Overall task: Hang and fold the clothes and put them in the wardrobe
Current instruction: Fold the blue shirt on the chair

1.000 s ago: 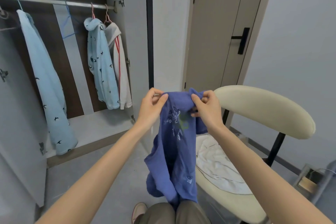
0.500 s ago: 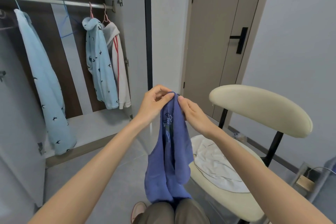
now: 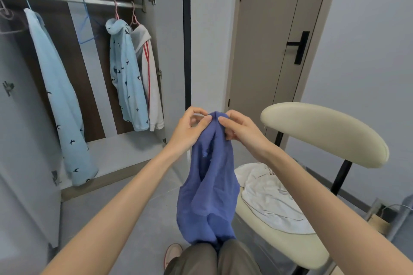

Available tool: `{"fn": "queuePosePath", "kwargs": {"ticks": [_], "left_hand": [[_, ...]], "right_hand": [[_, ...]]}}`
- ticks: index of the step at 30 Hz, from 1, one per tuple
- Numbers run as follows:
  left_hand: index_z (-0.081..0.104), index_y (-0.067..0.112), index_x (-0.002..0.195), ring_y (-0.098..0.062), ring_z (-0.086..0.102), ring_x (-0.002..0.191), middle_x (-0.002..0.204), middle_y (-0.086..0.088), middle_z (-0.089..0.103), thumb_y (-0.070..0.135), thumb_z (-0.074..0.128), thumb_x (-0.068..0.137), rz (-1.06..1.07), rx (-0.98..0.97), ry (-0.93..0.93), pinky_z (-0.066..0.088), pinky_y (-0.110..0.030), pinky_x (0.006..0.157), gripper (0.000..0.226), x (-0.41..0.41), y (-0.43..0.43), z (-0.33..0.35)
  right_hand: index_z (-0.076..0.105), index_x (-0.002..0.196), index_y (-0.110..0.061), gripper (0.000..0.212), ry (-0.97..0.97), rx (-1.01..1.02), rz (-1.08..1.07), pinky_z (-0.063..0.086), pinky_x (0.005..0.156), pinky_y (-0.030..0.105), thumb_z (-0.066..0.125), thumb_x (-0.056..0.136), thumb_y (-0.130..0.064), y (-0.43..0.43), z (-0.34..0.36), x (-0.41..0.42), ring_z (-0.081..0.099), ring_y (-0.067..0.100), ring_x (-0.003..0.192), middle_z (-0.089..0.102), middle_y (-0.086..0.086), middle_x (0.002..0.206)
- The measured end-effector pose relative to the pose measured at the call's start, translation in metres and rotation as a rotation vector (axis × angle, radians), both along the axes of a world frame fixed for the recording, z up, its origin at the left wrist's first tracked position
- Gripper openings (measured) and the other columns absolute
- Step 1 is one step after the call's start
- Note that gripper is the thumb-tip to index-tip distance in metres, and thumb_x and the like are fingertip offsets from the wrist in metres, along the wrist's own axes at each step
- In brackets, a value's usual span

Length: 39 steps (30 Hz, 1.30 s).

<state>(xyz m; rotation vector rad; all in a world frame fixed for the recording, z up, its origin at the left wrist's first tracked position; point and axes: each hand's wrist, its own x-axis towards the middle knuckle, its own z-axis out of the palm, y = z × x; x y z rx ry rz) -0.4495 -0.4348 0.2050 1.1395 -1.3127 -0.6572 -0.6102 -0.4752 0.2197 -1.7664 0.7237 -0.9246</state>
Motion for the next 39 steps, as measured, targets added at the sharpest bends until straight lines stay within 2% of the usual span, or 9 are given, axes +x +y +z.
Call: {"fn": "queuePosePath", "kwargs": {"ticks": [3,7,16,19,22,27,32,34,39], "left_hand": [[0.048,0.012,0.111,-0.005,0.055,0.066,0.091,0.004,0.066,0.034,0.046,0.096,-0.066,0.154,-0.017,0.043,-0.016,0.061,0.026,-0.001,0.006,-0.017],[0.051,0.012,0.107,0.007,0.058,0.070,0.090,0.005,0.066,0.021,0.048,0.096,-0.207,0.226,-0.175,0.043,-0.009,0.070,0.015,0.000,0.013,-0.053],[0.060,0.015,0.101,-0.010,0.059,0.086,0.098,-0.002,0.066,0.039,0.071,0.081,-0.299,0.388,-0.388,0.050,-0.025,0.076,0.033,0.003,0.009,-0.115],[0.059,0.021,0.078,-0.017,0.055,0.071,0.074,0.003,0.060,0.062,0.062,0.077,-0.260,0.495,-0.682,0.042,-0.032,0.066,0.041,0.015,0.004,-0.123],[0.034,0.021,0.061,-0.020,0.043,0.072,0.063,0.006,0.040,0.057,0.051,0.089,0.019,0.593,-1.075,0.025,-0.034,0.068,0.048,0.037,-0.001,-0.123],[0.060,0.006,0.085,-0.031,0.056,0.081,0.080,-0.011,0.059,0.028,0.057,0.093,0.178,0.491,-0.712,0.035,-0.032,0.066,0.024,0.080,-0.011,-0.113],[0.047,0.016,0.076,-0.022,0.049,0.083,0.083,-0.011,0.053,0.014,0.051,0.096,0.399,0.386,-0.223,0.039,-0.031,0.068,0.021,0.099,-0.016,-0.079],[0.048,0.013,0.090,-0.021,0.048,0.090,0.094,-0.009,0.051,0.017,0.046,0.099,0.433,0.360,-0.070,0.037,-0.029,0.075,0.010,0.105,-0.013,-0.067],[0.048,0.013,0.100,-0.015,0.047,0.085,0.090,0.000,0.048,0.024,0.044,0.098,0.411,0.344,-0.005,0.033,-0.026,0.064,0.012,0.117,-0.004,-0.041]], "right_hand": [[0.038,0.073,-0.020,0.020,-0.135,0.175,0.002,0.036,0.065,0.027,0.049,0.090,-0.022,-0.006,0.007,0.001,0.034,0.010,0.061,0.033,-0.003,0.065],[0.032,0.068,-0.023,0.028,-0.266,0.327,-0.044,0.033,0.052,0.022,0.037,0.094,-0.016,-0.011,0.016,-0.002,0.031,0.008,0.052,0.027,-0.006,0.058],[0.032,0.064,-0.019,0.029,-0.472,0.443,-0.081,0.034,0.048,0.020,0.037,0.093,-0.014,-0.020,0.017,-0.007,0.035,0.006,0.046,0.033,-0.008,0.050],[0.036,0.065,-0.018,0.027,-0.511,0.439,-0.142,0.030,0.056,0.023,0.040,0.092,-0.017,-0.026,0.015,-0.012,0.034,0.009,0.053,0.034,-0.006,0.053],[0.047,0.075,-0.017,0.016,-0.428,0.405,-0.271,0.036,0.063,0.027,0.051,0.087,-0.025,-0.034,0.010,-0.019,0.042,0.013,0.065,0.040,-0.001,0.066],[0.047,0.077,-0.017,0.018,-0.354,0.345,-0.330,0.043,0.053,0.019,0.045,0.095,-0.017,-0.041,-0.004,-0.026,0.052,0.008,0.062,0.052,-0.005,0.066],[0.032,0.074,-0.018,0.031,0.007,0.037,-0.359,0.043,0.067,0.029,0.053,0.096,-0.027,-0.055,-0.026,-0.026,0.038,0.014,0.071,0.035,0.003,0.075],[0.029,0.069,-0.019,0.039,0.157,-0.131,-0.382,0.040,0.068,0.036,0.054,0.095,-0.033,-0.059,-0.034,-0.024,0.035,0.017,0.070,0.034,0.004,0.071],[0.026,0.067,-0.017,0.047,0.536,-0.428,-0.359,0.026,0.055,0.034,0.054,0.092,-0.046,-0.059,-0.044,-0.025,0.035,0.021,0.062,0.038,0.002,0.062]]}}
